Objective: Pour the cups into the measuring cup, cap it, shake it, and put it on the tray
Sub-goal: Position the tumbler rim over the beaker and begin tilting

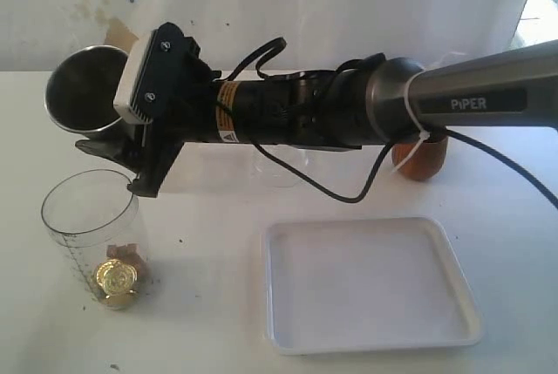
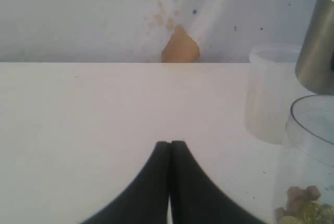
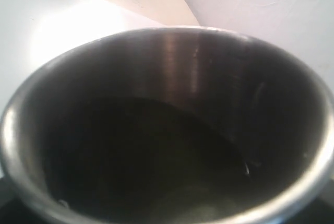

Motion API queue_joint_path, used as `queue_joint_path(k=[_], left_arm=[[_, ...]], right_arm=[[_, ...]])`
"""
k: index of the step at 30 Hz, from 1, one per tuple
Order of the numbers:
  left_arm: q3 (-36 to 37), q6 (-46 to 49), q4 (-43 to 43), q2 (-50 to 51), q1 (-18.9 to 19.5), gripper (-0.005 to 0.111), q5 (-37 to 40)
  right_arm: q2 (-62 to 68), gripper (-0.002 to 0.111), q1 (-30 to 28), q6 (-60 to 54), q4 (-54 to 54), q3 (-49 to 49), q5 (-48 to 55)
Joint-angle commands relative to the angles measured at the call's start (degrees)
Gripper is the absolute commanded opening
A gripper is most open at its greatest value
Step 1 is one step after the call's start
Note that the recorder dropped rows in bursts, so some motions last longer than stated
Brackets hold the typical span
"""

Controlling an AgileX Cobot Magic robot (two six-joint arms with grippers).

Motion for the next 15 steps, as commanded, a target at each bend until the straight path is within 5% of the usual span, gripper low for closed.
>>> queue_joint_path(k=[1,15], left_arm=[[0.25,-0.12,0.03,-0.25,-0.08,0.000,-0.10],[0.25,-0.12,0.03,-0.25,-0.08,0.000,-0.10]], right_arm=[[-1.22,0.000,0.19,-1.87,1.82,-0.76,-2.83],[-1.22,0.000,0.19,-6.75,1.82,-0.76,-2.88]])
